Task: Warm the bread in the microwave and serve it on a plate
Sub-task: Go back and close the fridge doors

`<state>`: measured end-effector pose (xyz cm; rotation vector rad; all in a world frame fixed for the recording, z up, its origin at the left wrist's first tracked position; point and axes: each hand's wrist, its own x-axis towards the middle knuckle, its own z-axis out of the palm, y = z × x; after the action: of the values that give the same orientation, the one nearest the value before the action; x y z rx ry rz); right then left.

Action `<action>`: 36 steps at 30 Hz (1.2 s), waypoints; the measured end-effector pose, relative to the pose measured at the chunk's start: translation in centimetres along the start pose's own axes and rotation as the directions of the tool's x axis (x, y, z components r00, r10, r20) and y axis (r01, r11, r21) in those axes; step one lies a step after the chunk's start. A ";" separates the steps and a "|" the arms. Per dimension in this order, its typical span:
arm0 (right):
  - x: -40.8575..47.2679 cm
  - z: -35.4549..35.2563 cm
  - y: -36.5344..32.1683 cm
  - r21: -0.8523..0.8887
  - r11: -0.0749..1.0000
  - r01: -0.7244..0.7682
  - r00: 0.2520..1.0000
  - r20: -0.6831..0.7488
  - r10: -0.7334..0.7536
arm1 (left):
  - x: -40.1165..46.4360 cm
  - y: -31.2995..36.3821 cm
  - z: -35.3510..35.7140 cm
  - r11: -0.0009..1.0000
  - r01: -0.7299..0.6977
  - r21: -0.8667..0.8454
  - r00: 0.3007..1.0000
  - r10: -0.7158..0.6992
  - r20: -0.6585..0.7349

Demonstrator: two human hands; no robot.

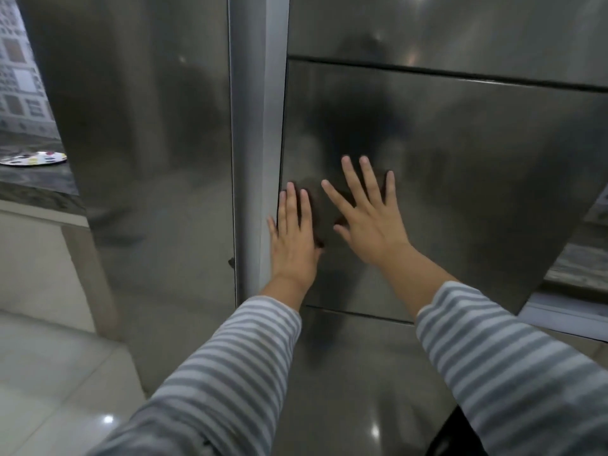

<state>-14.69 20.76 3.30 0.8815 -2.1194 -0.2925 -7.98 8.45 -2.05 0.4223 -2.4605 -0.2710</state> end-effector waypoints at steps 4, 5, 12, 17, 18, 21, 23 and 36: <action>0.9 1.4 0.5 -0.043 0.999 0.005 0.999 0.043 -0.004 | 1.8 0.0 1.5 0.998 -0.001 0.067 1.000 0.000 0.017; 1.1 1.5 0.5 -0.046 0.999 0.008 0.999 0.043 -0.006 | 2.1 0.0 1.9 0.996 0.001 0.084 1.000 -0.002 0.010; 1.1 1.8 0.4 -0.046 0.999 -0.001 0.999 0.053 0.004 | 2.3 -0.4 2.0 0.987 -0.008 0.159 1.000 0.007 0.005; 0.5 1.2 -2.6 0.139 0.987 -0.084 0.996 0.001 0.084 | 1.1 -2.9 0.2 0.983 -0.047 0.178 0.996 0.033 0.079; 0.2 1.1 -4.0 0.185 0.977 -0.106 0.994 0.000 0.108 | 0.4 -3.9 -0.3 0.977 -0.041 0.208 0.994 0.019 0.107; -0.8 1.1 -8.8 0.270 0.957 -0.104 0.989 0.127 0.072 | -2.1 -8.1 -2.0 0.958 -0.011 0.288 0.978 -0.049 0.201; -1.0 1.1 -12.4 0.323 0.943 -0.076 0.974 0.227 0.001 | -3.8 -11.6 -3.1 0.943 0.027 0.331 0.960 -0.117 0.256; 6.0 0.8 -43.8 0.755 0.638 -0.153 0.716 0.530 -0.455 | -14.2 -41.4 -9.4 0.806 0.479 0.349 0.580 -0.589 0.563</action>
<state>3.65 -15.36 -14.48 1.6808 -2.9411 0.3043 18.24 -25.67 -14.41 1.3732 -2.9753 -0.5512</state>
